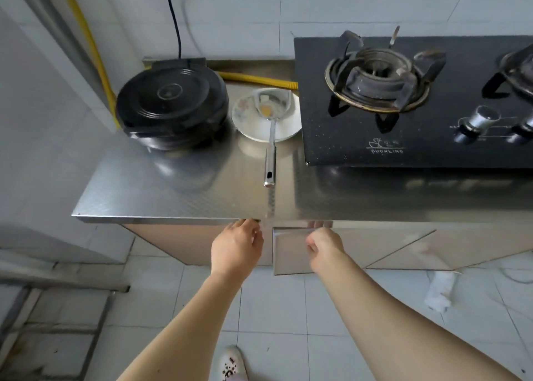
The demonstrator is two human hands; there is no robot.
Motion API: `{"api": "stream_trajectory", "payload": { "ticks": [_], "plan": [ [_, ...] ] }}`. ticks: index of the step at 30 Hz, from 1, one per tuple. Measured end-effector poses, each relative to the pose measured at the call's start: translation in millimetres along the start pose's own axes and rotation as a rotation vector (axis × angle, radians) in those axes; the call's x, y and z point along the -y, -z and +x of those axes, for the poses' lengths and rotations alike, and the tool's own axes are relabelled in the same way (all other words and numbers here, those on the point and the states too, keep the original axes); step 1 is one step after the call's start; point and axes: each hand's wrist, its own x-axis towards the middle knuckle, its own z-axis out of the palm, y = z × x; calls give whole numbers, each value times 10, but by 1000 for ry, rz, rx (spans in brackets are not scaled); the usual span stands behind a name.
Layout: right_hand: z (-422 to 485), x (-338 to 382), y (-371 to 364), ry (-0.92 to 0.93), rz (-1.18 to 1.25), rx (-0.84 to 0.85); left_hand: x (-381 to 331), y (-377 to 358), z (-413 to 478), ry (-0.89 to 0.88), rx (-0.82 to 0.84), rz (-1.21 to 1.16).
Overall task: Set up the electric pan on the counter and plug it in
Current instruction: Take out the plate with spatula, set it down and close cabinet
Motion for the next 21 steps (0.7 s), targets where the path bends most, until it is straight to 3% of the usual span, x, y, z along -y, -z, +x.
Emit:
{"api": "stream_trajectory", "payload": {
  "ticks": [6,13,21],
  "plan": [
    [74,52,-127,-43,20,-53,145,74,207,-156,76,205],
    [-49,239,-19,-118,-59,-24,185,136,265,-249,51,102],
    [-579,543,84,-87,-506,89,31,561,339,-344,-63,100]
  ]
}}
